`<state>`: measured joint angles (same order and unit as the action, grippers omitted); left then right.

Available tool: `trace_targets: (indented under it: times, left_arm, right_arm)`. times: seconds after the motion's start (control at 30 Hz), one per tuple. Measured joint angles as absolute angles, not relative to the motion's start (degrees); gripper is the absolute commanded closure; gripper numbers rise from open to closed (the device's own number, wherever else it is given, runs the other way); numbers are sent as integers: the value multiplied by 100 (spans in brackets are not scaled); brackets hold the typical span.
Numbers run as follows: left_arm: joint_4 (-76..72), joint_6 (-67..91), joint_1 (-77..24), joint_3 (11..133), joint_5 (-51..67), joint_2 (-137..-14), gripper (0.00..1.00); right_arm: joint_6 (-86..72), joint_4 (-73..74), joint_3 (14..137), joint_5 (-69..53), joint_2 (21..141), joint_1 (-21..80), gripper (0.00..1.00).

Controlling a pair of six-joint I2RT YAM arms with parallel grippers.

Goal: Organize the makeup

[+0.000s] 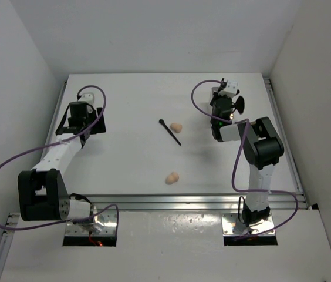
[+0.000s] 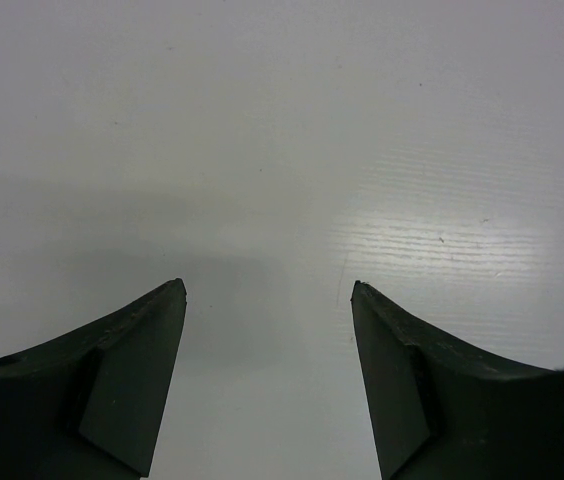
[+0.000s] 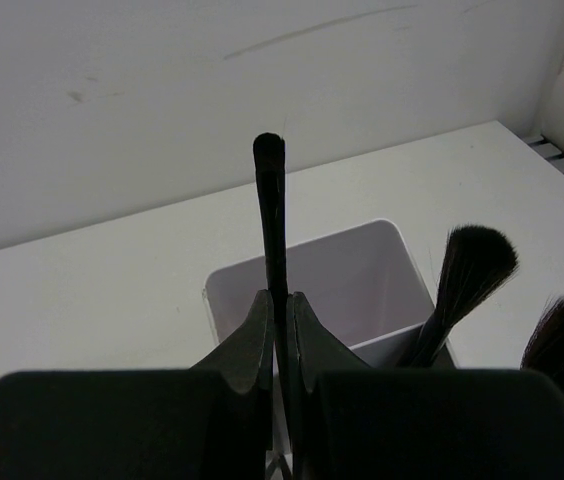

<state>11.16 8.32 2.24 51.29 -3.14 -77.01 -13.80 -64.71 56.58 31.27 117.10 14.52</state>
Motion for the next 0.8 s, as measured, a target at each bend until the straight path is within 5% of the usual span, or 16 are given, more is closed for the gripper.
trace_targets:
  times: [0.43, 0.8]
  left_arm:
    - [1131, 781, 224, 5148, -270, -7693, 27]
    - [1135, 670, 224, 5148, -266, -7467, 27]
  right_arm:
    - [-1542, -6525, 5658, 3096, 11721, 1468, 93]
    - [-1649, -6744, 5419, 3153, 11627, 1474, 52]
